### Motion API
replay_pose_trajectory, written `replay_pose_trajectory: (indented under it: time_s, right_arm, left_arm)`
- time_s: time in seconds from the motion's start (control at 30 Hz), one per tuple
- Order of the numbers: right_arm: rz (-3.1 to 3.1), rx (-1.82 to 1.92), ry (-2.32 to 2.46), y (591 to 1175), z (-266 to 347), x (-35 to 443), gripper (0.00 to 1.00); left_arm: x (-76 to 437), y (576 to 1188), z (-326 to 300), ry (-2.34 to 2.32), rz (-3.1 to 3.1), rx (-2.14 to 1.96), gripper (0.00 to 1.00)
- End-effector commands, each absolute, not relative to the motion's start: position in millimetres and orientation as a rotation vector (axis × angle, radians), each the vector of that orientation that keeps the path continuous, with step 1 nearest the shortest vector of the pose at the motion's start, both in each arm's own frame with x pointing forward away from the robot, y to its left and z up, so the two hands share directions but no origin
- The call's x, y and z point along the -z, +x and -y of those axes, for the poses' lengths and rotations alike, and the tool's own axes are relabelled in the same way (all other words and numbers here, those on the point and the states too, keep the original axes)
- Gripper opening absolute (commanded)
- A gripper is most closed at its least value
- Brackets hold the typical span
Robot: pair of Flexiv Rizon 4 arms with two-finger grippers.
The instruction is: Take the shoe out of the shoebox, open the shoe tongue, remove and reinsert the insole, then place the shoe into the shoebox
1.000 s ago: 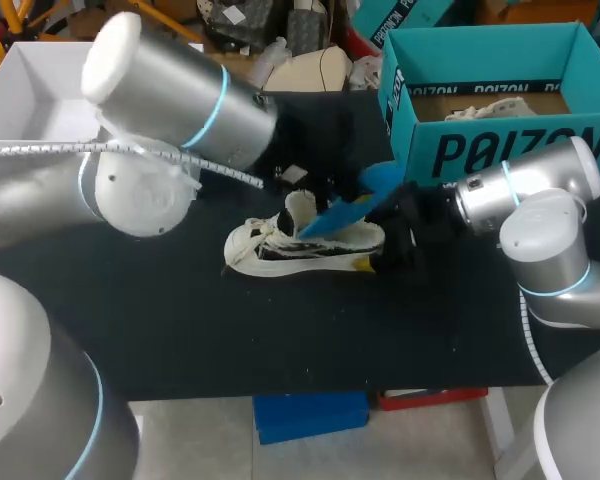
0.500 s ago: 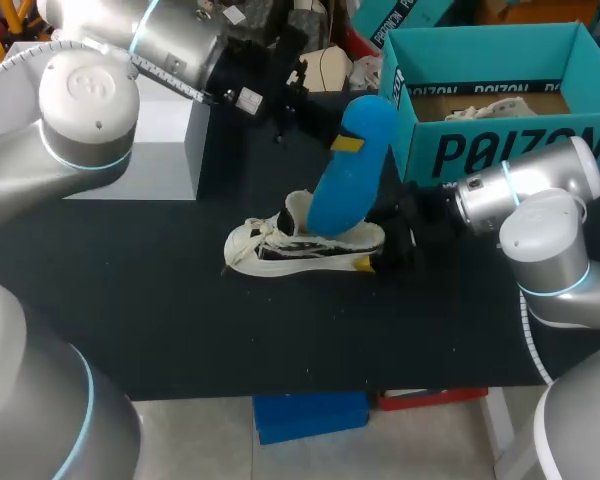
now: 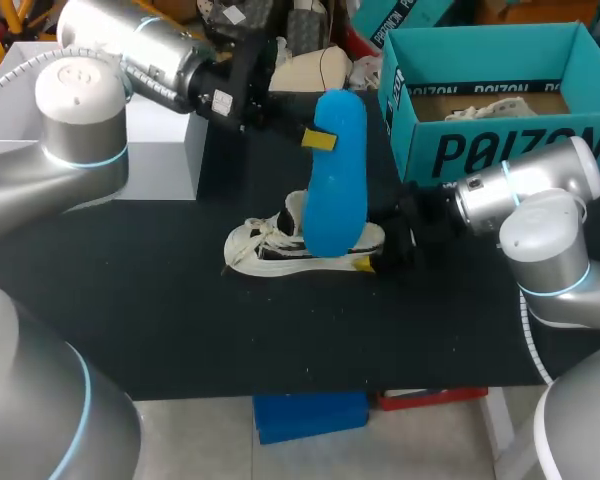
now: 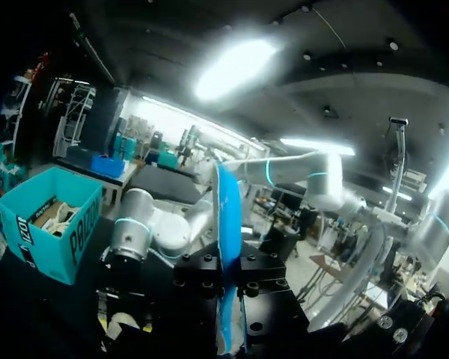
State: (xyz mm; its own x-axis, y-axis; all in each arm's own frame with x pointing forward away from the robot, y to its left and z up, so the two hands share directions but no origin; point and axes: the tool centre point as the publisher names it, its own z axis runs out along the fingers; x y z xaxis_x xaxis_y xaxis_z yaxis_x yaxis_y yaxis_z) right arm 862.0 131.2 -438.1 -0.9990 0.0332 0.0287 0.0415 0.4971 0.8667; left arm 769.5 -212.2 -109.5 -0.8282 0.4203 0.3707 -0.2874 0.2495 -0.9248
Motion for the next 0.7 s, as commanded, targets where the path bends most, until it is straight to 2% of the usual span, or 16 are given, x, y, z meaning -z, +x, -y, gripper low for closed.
replay_pose_trajectory:
  time_s: [0.03, 0.7]
  right_arm:
    - [2.712, 1.568, -0.070, 862.1, -130.6, 442.1, 0.00]
    - [2.712, 1.568, -0.070, 862.1, -130.6, 442.1, 0.00]
  left_arm:
    - [87.4, 745.2, 189.9, 0.096, 2.112, -1.679, 0.00]
    - [-15.3, 673.2, 173.8, 0.285, 2.156, -1.656, 0.00]
